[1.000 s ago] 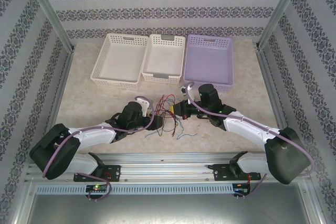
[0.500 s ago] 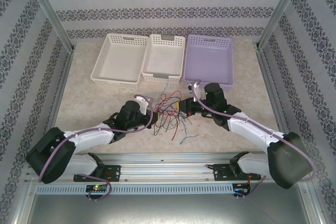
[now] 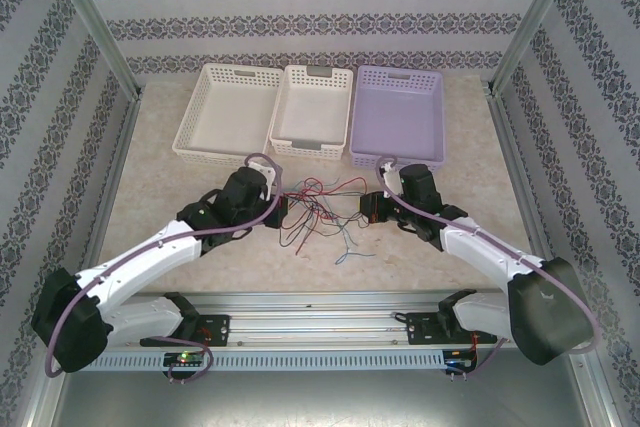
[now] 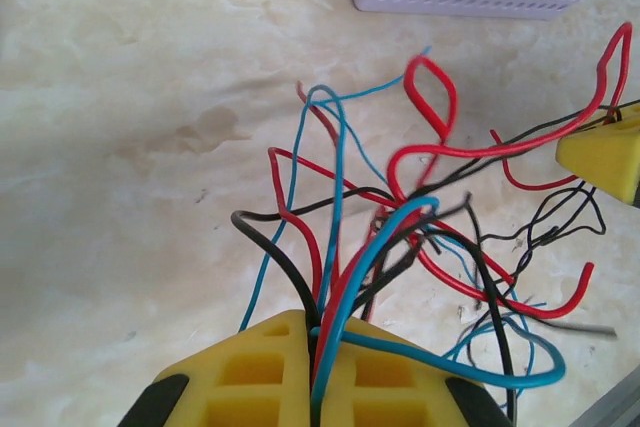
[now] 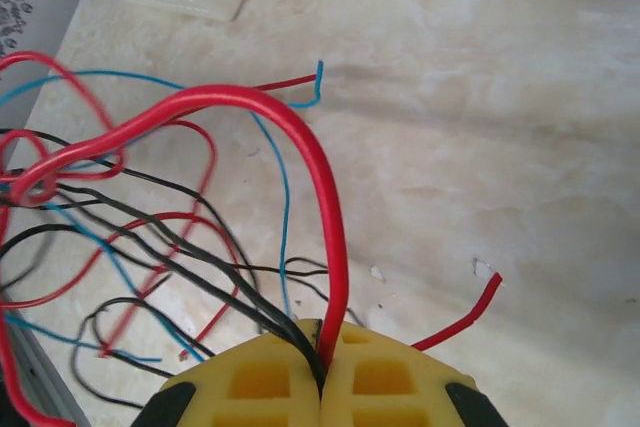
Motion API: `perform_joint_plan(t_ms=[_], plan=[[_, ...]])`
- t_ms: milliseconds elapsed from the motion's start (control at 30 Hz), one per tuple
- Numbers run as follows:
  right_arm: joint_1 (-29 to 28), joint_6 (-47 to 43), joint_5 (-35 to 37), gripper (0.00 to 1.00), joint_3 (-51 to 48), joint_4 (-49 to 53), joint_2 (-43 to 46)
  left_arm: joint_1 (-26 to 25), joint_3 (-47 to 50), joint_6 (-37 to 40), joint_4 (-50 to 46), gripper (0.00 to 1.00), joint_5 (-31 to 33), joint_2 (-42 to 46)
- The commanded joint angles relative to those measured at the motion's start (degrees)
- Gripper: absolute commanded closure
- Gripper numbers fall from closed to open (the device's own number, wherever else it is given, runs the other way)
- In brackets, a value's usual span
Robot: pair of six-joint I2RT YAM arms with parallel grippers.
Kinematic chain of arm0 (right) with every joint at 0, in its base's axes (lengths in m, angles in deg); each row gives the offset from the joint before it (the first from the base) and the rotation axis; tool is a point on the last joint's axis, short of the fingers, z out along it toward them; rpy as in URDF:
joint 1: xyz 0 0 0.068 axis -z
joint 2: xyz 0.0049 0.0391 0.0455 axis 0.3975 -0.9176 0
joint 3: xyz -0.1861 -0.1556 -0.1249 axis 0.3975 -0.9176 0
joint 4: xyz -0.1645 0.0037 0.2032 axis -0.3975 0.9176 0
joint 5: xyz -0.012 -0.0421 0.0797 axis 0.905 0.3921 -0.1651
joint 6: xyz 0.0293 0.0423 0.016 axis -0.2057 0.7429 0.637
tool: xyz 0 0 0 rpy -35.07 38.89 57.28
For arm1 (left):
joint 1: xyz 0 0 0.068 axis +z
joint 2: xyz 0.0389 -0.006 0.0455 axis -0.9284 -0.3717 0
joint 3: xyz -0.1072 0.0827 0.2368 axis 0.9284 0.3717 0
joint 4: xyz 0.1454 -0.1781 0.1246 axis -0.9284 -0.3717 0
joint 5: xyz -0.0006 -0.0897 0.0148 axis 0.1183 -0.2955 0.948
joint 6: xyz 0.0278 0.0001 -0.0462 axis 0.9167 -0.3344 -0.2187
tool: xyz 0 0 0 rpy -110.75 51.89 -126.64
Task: Untangle the cables
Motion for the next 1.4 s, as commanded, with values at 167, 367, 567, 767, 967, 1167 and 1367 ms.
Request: perform_joint_plan(t_ms=[167,367,567,767,967,1167,1367], plan=[[1.76,1.39,2.85,0.95,-0.43,3.74,-3.18,0.07,-11.56,8.14,-21.05,1.00,6.52,-1.86],[1.94,1.66,-0.27,0.74,-1.47,1.80,-2.56,0.23,-14.34,16.14,-22.42,1.00,5.03,-3.72],[0.94,1.82,-4.52,0.55,-1.68,-0.80,0.16,0.16,-16.12,18.67,-18.41,1.00,-1.60,-7.09],[-0.44,2.54,-3.24,0.40,-2.51,0.00,4.36,0.16,-20.09,18.59,-16.40,1.00,-1.60,-10.67],[-0.86,4.60,-2.28,0.34,-2.99,1.02,9.10,0.16,-22.74,19.50,-16.10,1.00,0.31,-14.25],[-6.28,9.05,-2.28,0.34,-0.41,-2.40,6.62,0.16,-17.81,19.51,-9.63,1.00,-5.18,-10.57],[-10.11,18.31,0.34,0.37,0.00,-10.32,2.25,0.16,-11.94,18.51,-4.67,1.00,-6.16,-3.79]])
